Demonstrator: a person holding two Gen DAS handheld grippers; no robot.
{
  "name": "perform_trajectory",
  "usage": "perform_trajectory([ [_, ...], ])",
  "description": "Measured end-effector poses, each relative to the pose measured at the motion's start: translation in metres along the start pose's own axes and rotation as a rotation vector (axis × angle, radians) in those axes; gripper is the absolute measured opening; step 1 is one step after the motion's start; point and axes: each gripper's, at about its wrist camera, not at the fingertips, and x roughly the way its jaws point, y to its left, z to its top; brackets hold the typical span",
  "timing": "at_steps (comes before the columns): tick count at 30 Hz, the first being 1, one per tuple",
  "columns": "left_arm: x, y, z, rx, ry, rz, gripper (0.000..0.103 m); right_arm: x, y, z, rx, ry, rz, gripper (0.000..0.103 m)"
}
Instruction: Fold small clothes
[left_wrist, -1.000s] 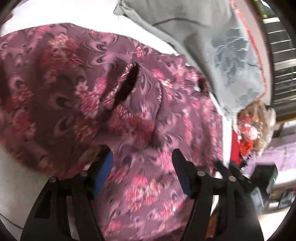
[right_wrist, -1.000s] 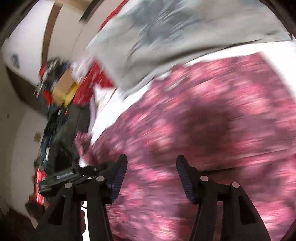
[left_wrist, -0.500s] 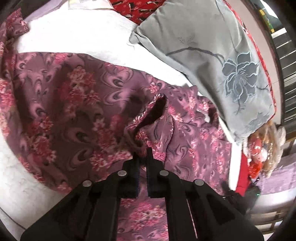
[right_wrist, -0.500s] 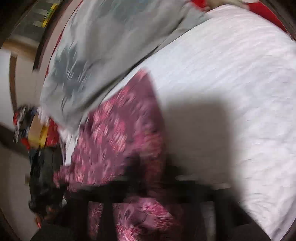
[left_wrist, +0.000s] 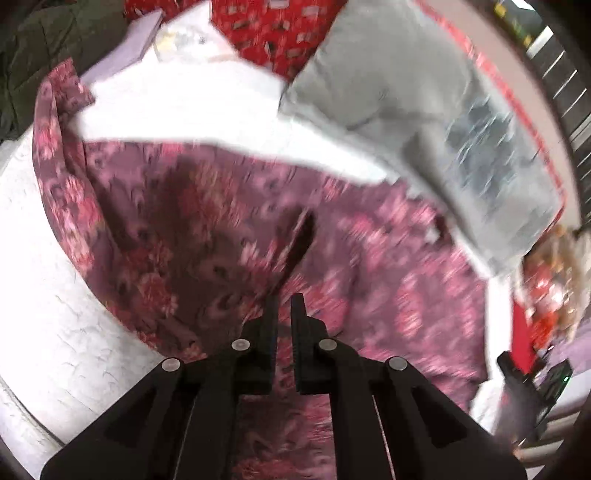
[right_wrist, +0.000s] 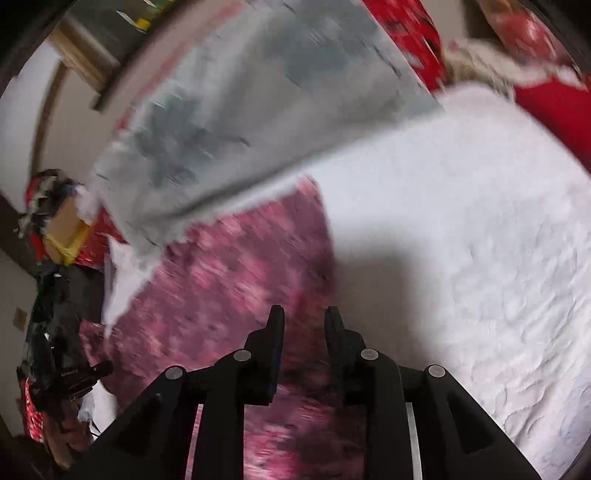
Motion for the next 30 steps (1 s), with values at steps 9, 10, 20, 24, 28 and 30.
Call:
perform_trajectory([
  [9,0.063,-0.024,-0.002,0.016,0.14,0.051,0.021,0.049,0.098,-0.028,-0.192,0.113,0.089,0.032],
  [10,0.058,-0.02,-0.001,-0.002,0.137,0.021,0.021,0.057,0.106,-0.035,-0.204,0.128,0.098,0.032],
  [20,-0.038,0.104,0.073,-0.174,-0.043,0.092,0.059,0.137,0.22,-0.07,-0.396,0.191,0.183,0.042],
  [24,-0.034,0.158,0.115,-0.23,0.016,0.203,0.064,0.15,0.219,-0.1,-0.47,0.1,0.158,0.05],
  [28,-0.01,0.184,0.132,-0.261,0.088,0.247,0.064,0.15,0.217,-0.104,-0.474,0.078,0.161,0.05],
  [30,-0.003,0.193,0.131,-0.276,0.102,0.276,0.064,0.152,0.217,-0.101,-0.465,0.079,0.173,0.05],
])
